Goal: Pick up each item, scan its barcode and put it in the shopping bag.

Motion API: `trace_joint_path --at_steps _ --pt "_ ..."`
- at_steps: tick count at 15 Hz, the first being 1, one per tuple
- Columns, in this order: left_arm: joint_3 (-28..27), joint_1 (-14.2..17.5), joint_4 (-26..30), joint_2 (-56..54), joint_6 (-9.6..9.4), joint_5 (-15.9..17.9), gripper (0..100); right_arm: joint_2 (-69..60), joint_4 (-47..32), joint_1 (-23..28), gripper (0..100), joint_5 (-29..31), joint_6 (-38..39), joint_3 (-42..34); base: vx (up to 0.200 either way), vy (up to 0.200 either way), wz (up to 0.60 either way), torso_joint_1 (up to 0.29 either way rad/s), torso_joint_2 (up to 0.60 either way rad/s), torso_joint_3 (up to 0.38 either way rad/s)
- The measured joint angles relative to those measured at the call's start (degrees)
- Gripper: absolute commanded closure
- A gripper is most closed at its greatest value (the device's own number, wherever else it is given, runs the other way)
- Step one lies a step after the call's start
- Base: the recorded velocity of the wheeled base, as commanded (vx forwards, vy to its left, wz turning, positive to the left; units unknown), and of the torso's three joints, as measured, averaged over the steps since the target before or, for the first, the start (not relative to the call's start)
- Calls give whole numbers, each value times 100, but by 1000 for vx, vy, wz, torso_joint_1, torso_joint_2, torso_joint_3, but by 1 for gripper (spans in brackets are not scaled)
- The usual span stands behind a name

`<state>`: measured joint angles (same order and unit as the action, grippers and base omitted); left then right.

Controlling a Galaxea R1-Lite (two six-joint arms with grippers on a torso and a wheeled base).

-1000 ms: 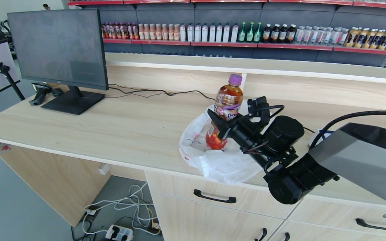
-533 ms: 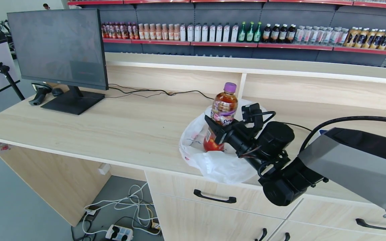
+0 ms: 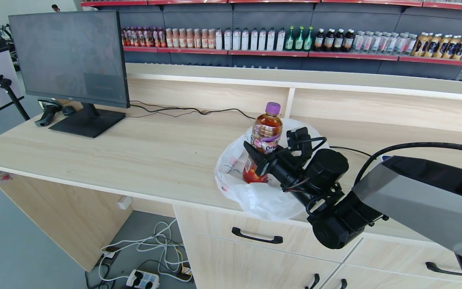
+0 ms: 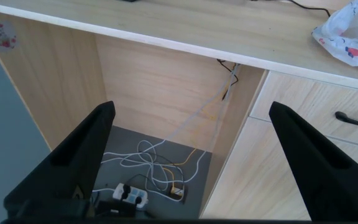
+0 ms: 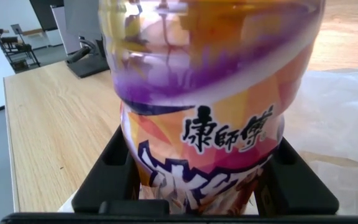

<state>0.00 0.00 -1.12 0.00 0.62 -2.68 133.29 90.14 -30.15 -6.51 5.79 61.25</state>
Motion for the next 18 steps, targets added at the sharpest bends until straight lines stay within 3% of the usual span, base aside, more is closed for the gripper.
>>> trace_joint_path --at_steps 10,11,18 --pt "0 7 9 0 -2 0 0 0 -20 -6 100 118 -67 -67 0 0 0 0 0 0" --pt "0 10 9 0 -5 0 0 0 -22 -9 0 123 -67 -72 0 0 0 0 0 0" --pt "0 5 17 0 -11 0 0 0 -26 -6 0 127 -68 -41 0 0 0 0 0 0"
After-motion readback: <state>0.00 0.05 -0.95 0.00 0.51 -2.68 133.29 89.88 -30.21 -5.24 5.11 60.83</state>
